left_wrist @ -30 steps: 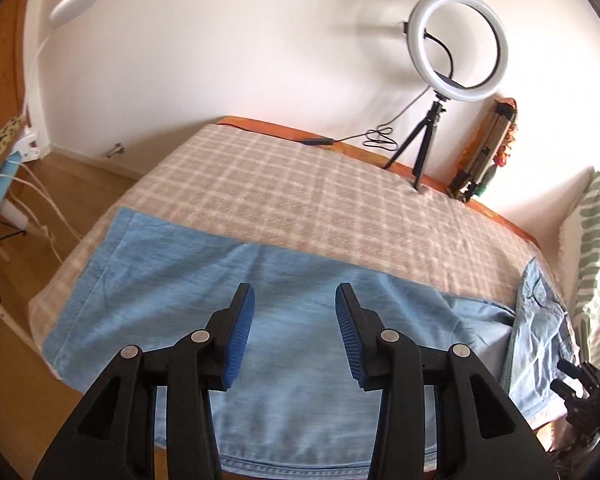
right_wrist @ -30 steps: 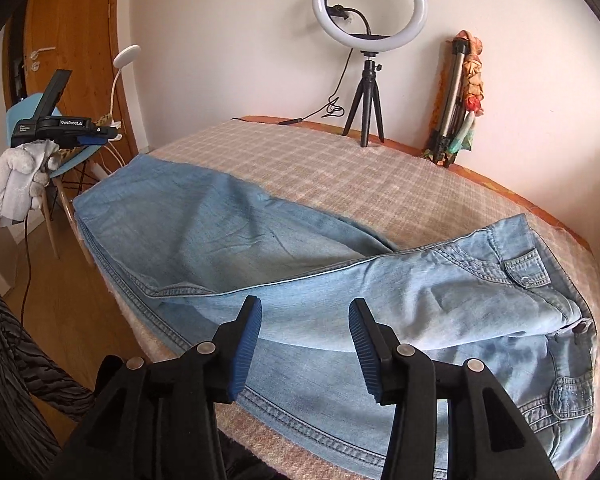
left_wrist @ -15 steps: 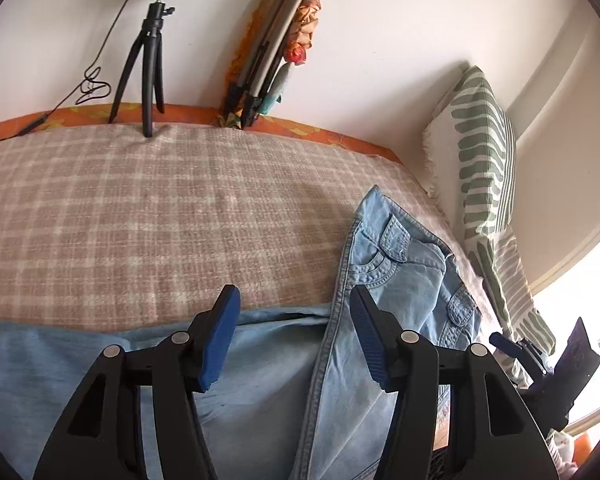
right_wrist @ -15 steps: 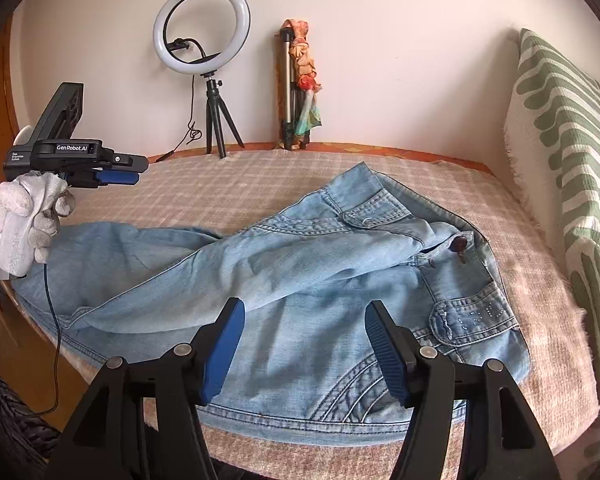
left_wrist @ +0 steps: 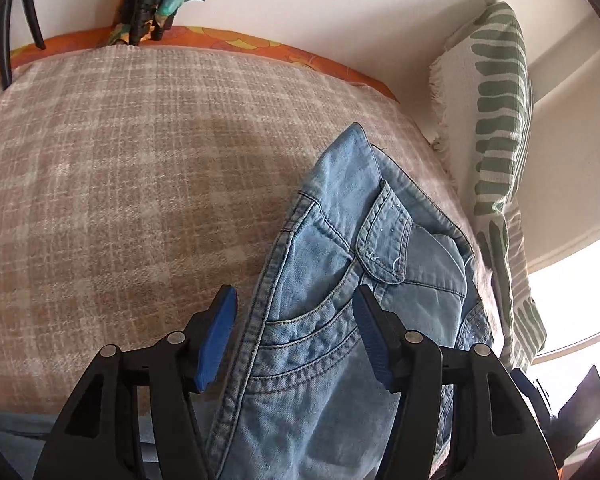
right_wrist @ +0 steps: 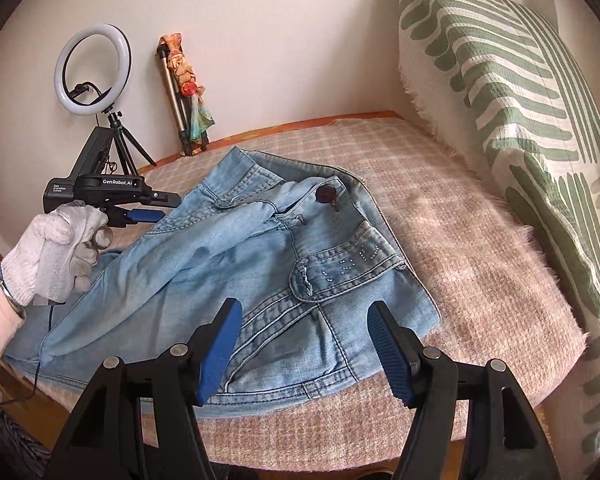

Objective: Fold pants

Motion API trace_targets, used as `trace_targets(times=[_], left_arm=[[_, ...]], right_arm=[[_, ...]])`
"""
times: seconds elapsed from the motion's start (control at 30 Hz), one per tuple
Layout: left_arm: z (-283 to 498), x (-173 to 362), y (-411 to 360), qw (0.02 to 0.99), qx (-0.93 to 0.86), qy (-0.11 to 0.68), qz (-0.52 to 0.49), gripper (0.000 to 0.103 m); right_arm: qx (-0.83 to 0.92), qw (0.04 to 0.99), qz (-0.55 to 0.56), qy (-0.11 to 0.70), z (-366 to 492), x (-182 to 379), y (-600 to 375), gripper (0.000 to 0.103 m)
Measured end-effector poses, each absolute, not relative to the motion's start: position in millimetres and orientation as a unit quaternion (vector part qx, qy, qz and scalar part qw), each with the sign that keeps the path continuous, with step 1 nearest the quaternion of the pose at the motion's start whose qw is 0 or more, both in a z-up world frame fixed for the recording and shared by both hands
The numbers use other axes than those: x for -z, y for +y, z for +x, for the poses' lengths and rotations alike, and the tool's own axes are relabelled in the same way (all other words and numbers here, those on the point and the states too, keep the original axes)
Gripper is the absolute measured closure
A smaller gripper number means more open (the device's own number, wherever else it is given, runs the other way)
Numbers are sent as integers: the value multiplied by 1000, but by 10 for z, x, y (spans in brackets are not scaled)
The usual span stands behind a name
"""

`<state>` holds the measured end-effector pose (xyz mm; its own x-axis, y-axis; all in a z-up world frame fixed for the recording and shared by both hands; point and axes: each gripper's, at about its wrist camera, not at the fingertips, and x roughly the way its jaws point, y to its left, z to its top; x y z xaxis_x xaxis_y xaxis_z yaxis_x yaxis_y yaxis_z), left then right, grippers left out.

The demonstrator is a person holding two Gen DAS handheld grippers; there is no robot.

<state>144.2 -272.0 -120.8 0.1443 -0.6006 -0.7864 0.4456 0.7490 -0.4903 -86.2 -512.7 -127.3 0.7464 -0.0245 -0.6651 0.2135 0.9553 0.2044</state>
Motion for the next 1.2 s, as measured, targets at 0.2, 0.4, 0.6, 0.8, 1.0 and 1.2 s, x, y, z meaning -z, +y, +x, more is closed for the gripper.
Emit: trace_targets(times=[0.2, 0.4, 0.6, 0.8, 1.0, 1.2], left_arm=[[1362, 1246, -2791, 752, 361, 546, -83, 69], [1116, 954, -2995, 769, 399, 495, -58, 92], [587, 493, -3144, 771, 463, 437, -19, 93], [-96, 334, -3429, 740, 530, 410, 51, 93], [-509, 742, -3762, 684, 562, 453, 109, 94], [-617, 852, -3698, 666, 570, 471, 100, 87]], right_arm=[[86, 899, 223, 366, -878, 1491, -5563, 36], [108, 893, 246, 361, -938, 1543, -5728, 43], [109, 895, 260, 345, -967, 1493, -5786, 44], [127, 901, 285, 302, -1122, 1336, -5984, 43], [98, 902, 323, 270, -1221, 1291, -6102, 43], [47, 896, 350, 268, -1123, 1394, -6116, 36]])
